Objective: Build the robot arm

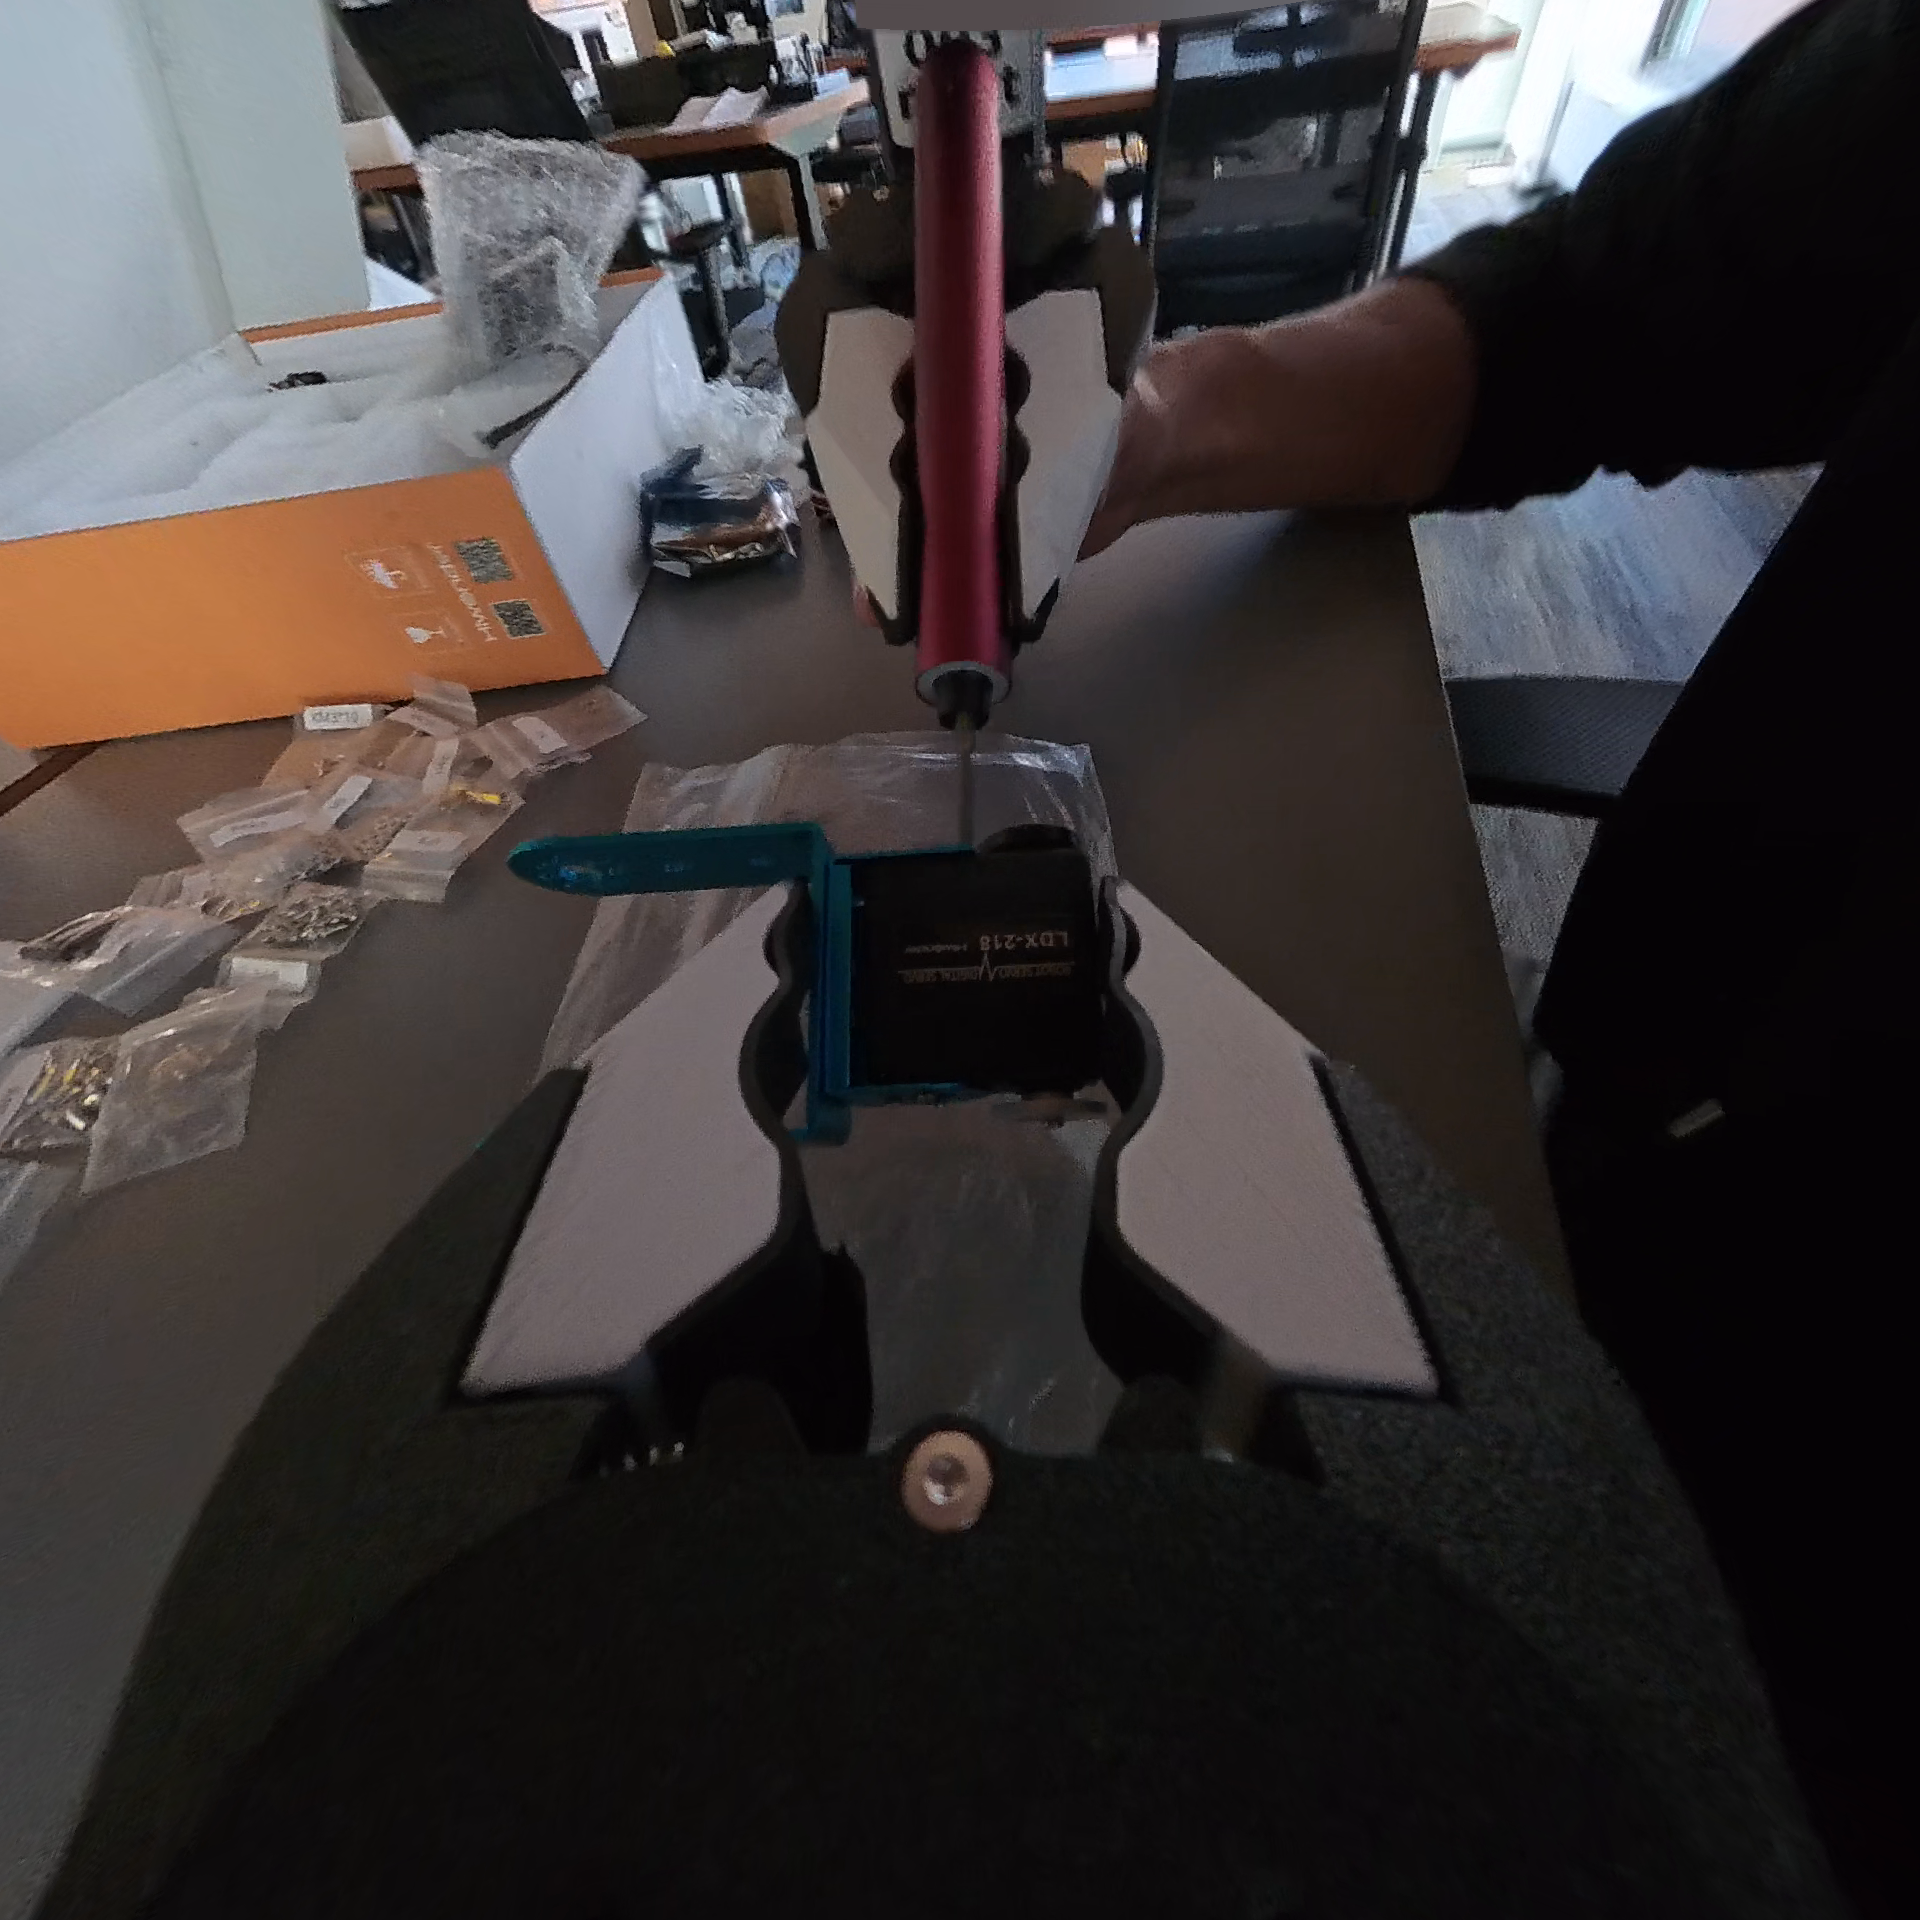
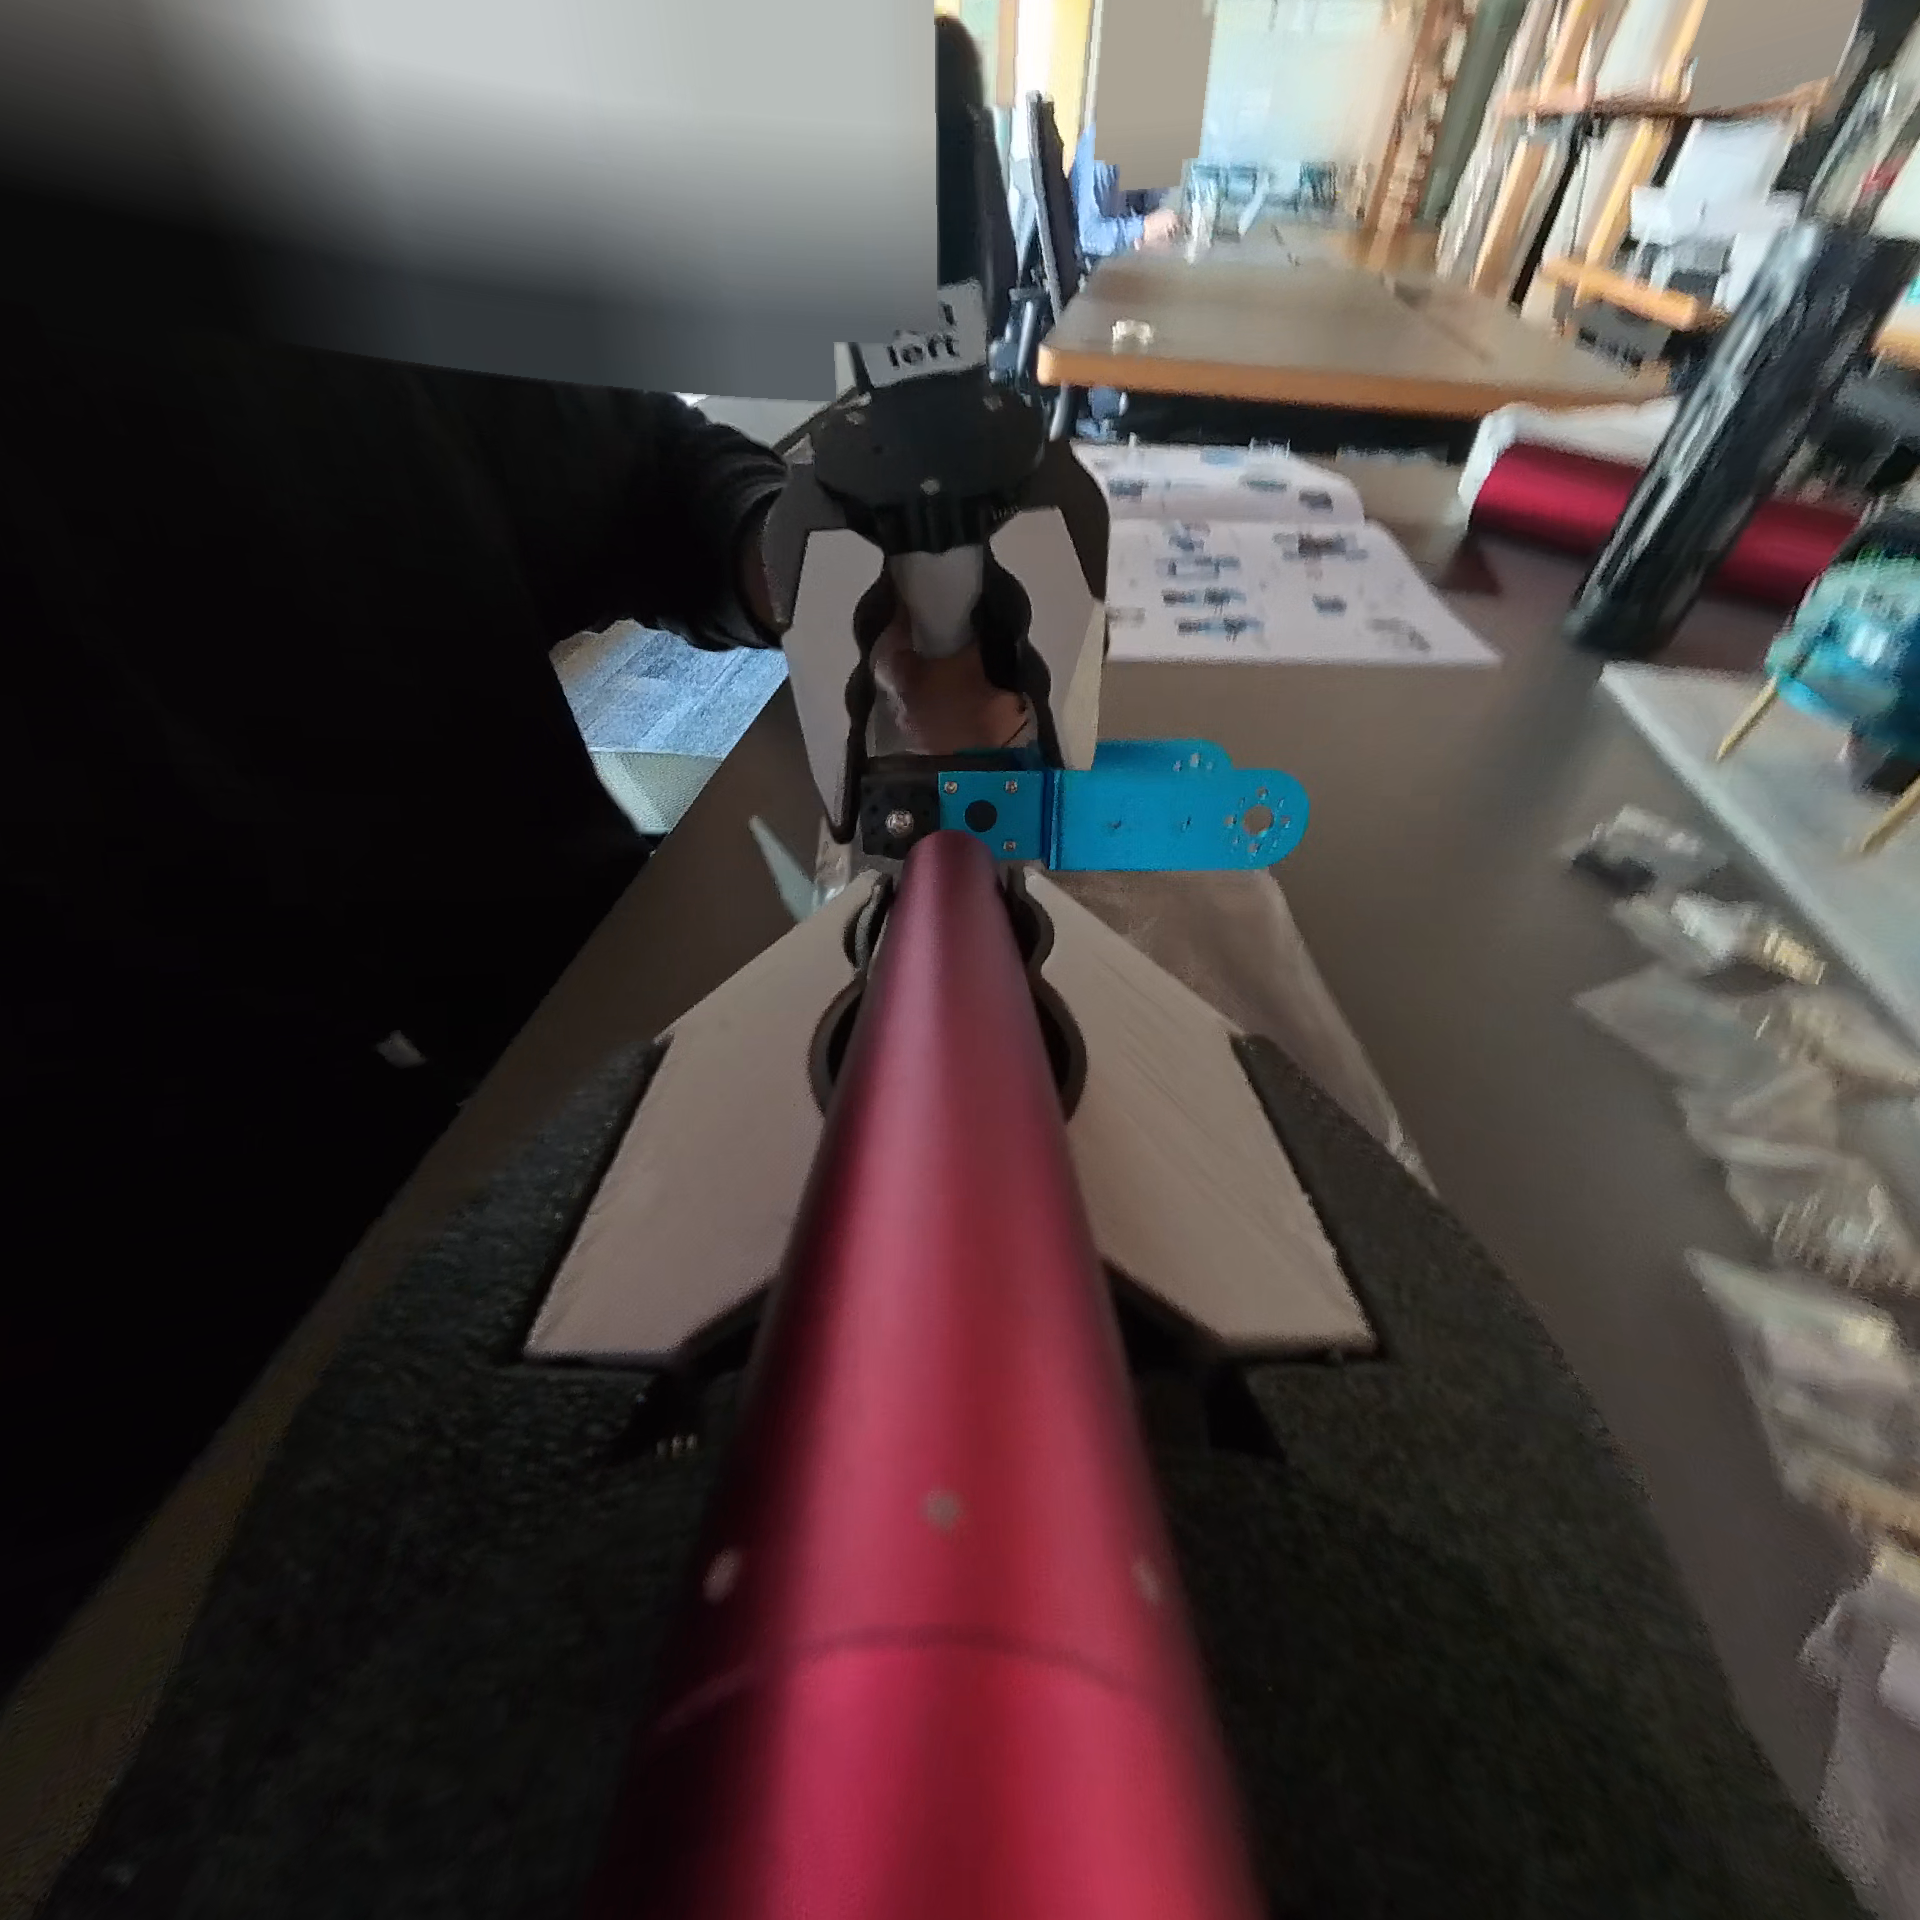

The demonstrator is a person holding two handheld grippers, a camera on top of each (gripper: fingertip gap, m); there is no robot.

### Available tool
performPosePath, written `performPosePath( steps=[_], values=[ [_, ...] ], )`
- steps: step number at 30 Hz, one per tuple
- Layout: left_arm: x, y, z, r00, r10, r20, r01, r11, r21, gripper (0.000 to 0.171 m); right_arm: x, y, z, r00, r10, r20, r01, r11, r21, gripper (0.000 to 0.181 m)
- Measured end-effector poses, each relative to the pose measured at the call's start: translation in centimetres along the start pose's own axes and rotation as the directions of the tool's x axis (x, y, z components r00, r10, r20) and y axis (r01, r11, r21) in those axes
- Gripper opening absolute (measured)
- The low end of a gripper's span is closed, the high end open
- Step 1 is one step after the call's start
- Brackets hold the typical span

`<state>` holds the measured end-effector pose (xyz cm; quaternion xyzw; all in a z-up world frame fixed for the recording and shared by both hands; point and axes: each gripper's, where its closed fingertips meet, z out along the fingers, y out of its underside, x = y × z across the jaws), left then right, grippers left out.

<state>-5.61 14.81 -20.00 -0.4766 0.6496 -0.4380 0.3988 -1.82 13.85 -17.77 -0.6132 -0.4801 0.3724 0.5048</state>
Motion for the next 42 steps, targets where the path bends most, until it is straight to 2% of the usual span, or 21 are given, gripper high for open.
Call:
performPosePath(
  steps=[4, 8, 12, 14, 18, 22, 26, 29, 34, 42],
  values=[
    [-0.8, -1.1, -2.5, 0.996, -0.089, 0.020, 0.086, 0.990, 0.110, 0.053, 0.6, -2.1, 1.4, 0.998, -0.040, 0.046, 0.038, 0.999, 0.037, 0.021],
    [-0.8, -2.3, -4.9, 0.992, -0.114, 0.049, 0.102, 0.973, 0.205, 0.053, 1.0, -4.5, 3.3, 0.984, 0.057, 0.170, -0.058, 0.998, 0.000, 0.021],
    [-1.1, -3.7, -7.5, 0.984, -0.156, 0.090, 0.119, 0.938, 0.325, 0.053, 1.3, -6.9, 5.0, 0.970, 0.106, 0.217, -0.112, 0.994, 0.017, 0.021],
    [-0.9, -3.7, -7.8, 0.979, -0.174, 0.103, 0.131, 0.934, 0.334, 0.054, 1.3, -6.9, 5.2, 0.957, 0.174, 0.233, -0.178, 0.984, -0.005, 0.021],
    [-0.7, -1.9, -6.1, 0.975, -0.199, 0.103, 0.171, 0.957, 0.235, 0.054, 1.3, -4.6, 4.8, 0.940, 0.280, 0.194, -0.274, 0.960, -0.058, 0.021],
    [-0.1, -0.2, -2.4, 0.987, -0.152, 0.058, 0.150, 0.988, 0.042, 0.053, 0.8, -1.3, 2.4, 0.919, 0.382, 0.094, -0.374, 0.923, -0.094, 0.021],
    [0.3, 0.9, 1.7, 0.995, -0.097, -0.034, 0.093, 0.988, -0.122, 0.053, 0.4, 1.5, -0.7, 0.896, 0.444, -0.006, -0.444, 0.893, -0.070, 0.022],
    [0.2, 2.0, 4.1, 0.995, -0.062, -0.082, 0.042, 0.975, -0.220, 0.053, 0.6, 3.6, -2.2, 0.898, 0.437, -0.045, -0.439, 0.895, -0.083, 0.022],
    [-0.3, 3.8, 5.9, 0.996, -0.039, -0.086, 0.010, 0.950, -0.313, 0.054, 1.5, 5.1, -2.7, 0.921, 0.388, -0.037, -0.389, 0.906, -0.170, 0.021],
    [0.3, 5.3, 6.2, 0.995, 0.068, -0.077, -0.092, 0.919, -0.383, 0.054, 1.0, 6.5, -2.1, 0.934, 0.356, -0.026, -0.351, 0.901, -0.254, 0.022]
  ],
)
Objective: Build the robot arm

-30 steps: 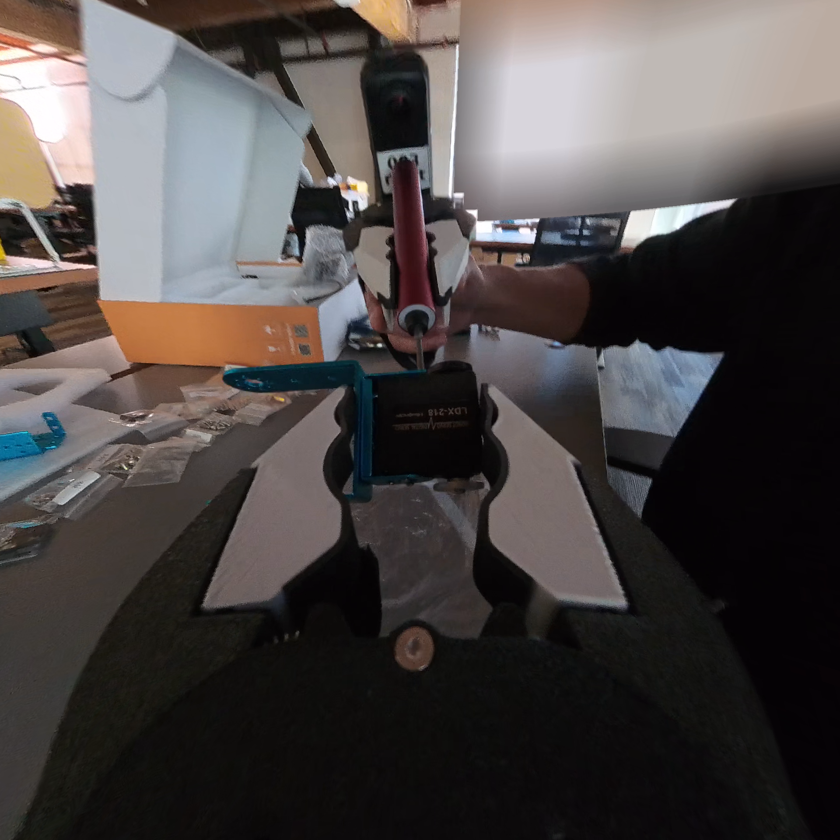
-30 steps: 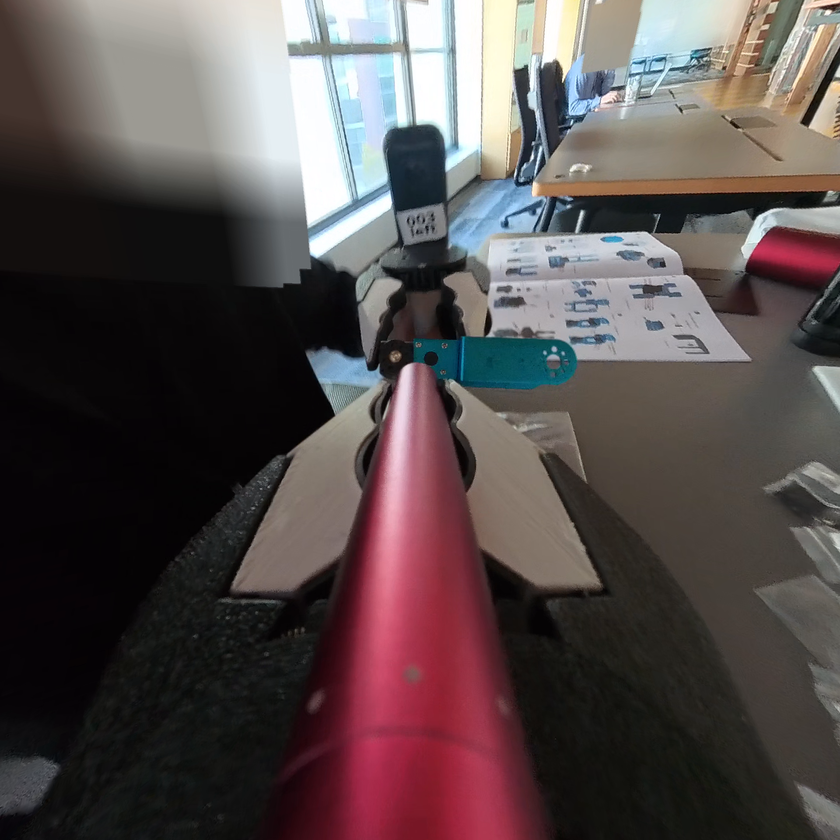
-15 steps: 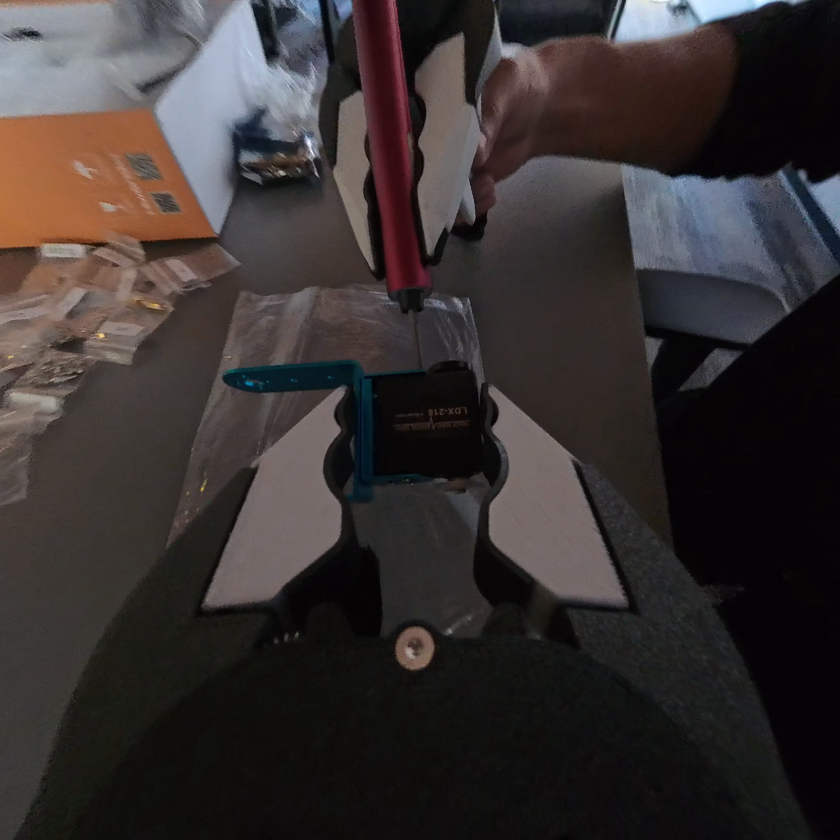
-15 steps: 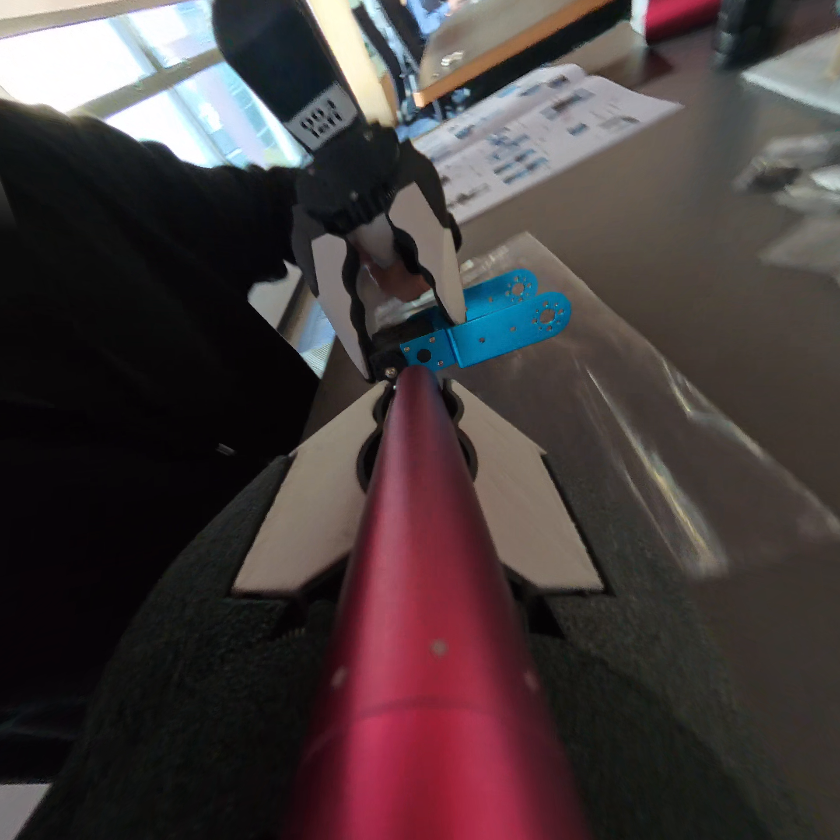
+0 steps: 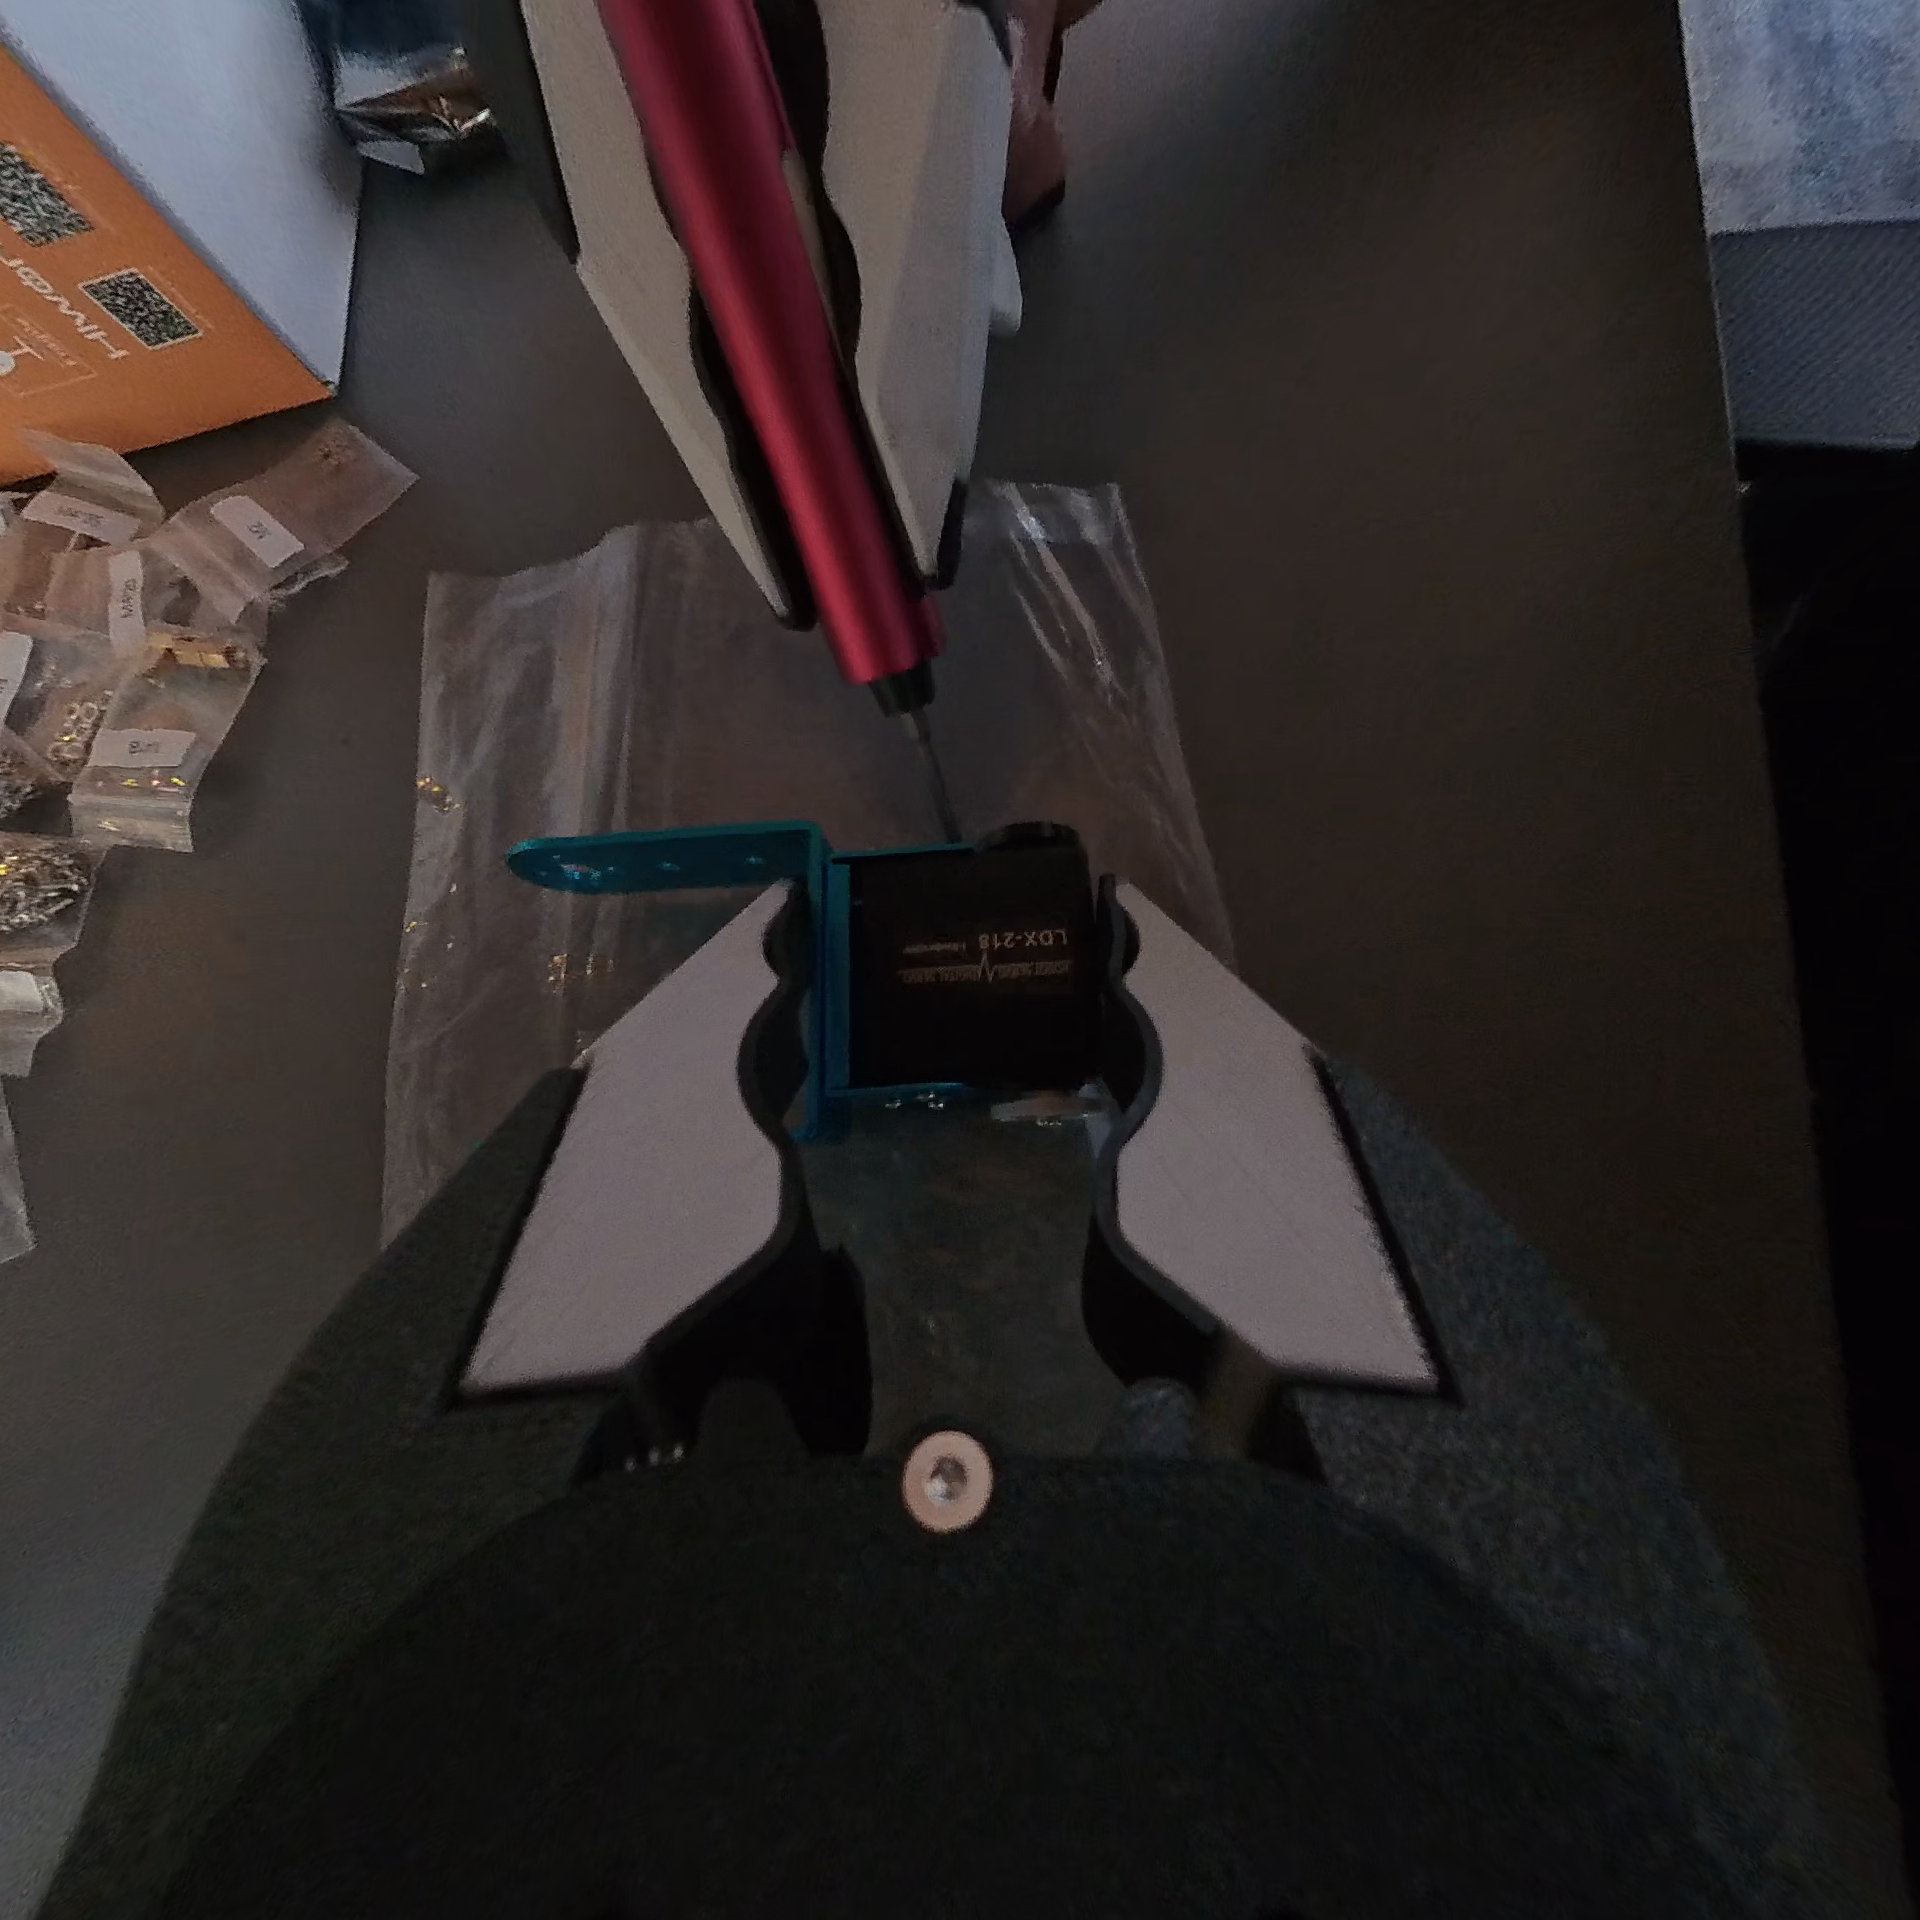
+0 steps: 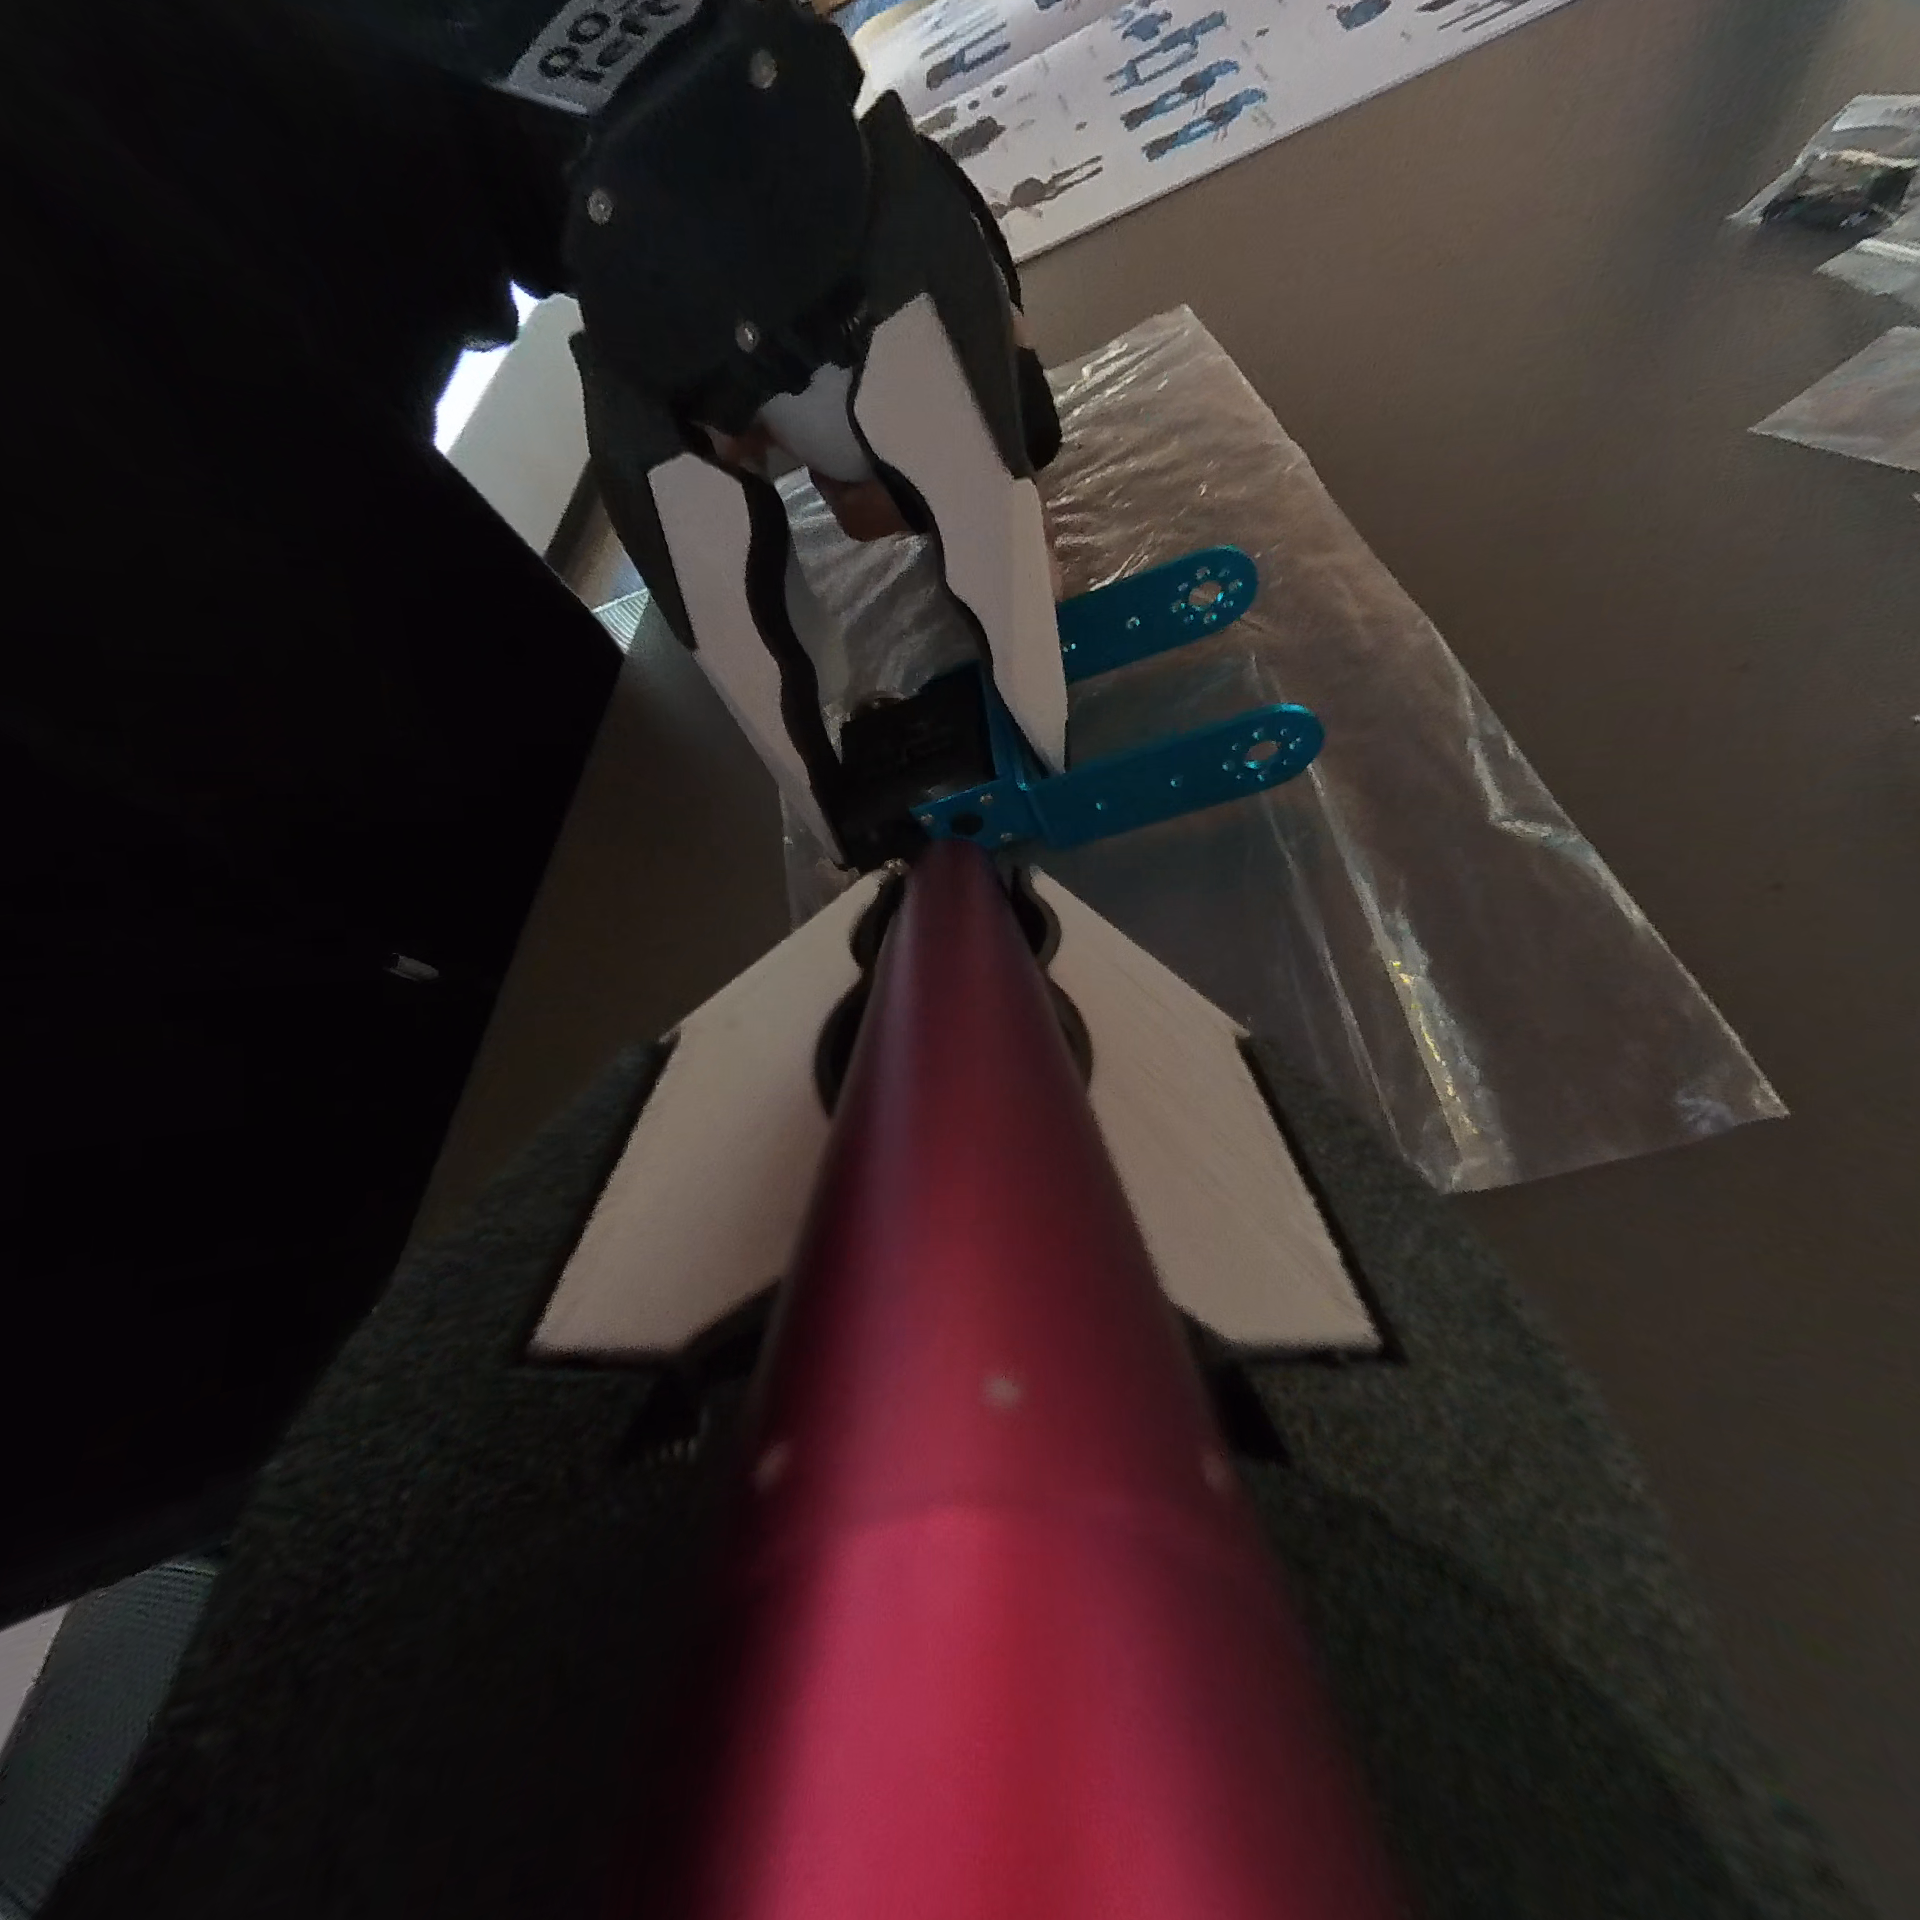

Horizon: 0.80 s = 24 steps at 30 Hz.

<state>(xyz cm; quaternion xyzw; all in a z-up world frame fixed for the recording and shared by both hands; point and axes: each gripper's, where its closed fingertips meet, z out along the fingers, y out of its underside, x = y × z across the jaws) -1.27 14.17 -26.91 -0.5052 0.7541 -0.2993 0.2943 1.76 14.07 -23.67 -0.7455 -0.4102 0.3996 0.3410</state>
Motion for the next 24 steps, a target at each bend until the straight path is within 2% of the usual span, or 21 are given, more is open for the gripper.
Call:
performPosePath(
  steps=[5, 9, 12, 24],
  values=[
    [0.03, 0.34, 0.14, 1.000, -0.016, -0.005, 0.016, 0.999, -0.033, 0.055, 0.12, 0.05, 0.12, 1.000, 0.013, -0.004, -0.013, 1.000, 0.005, 0.021],
    [0.17, 0.81, -0.10, 1.000, -0.004, -0.019, 0.001, 0.989, -0.148, 0.055, 0.05, 0.24, 0.35, 1.000, 0.000, -0.008, 0.000, 1.000, -0.006, 0.021],
    [0.25, 0.89, -0.12, 0.999, 0.006, -0.034, -0.013, 0.981, -0.194, 0.055, 0.03, 0.21, 0.26, 1.000, -0.006, -0.015, 0.006, 1.000, -0.002, 0.021],
    [0.39, 1.10, -0.28, 0.998, 0.031, -0.060, -0.045, 0.969, -0.244, 0.054, -0.06, 0.30, -0.52, 1.000, 0.015, -0.014, -0.015, 1.000, 0.012, 0.021]
  ],
)
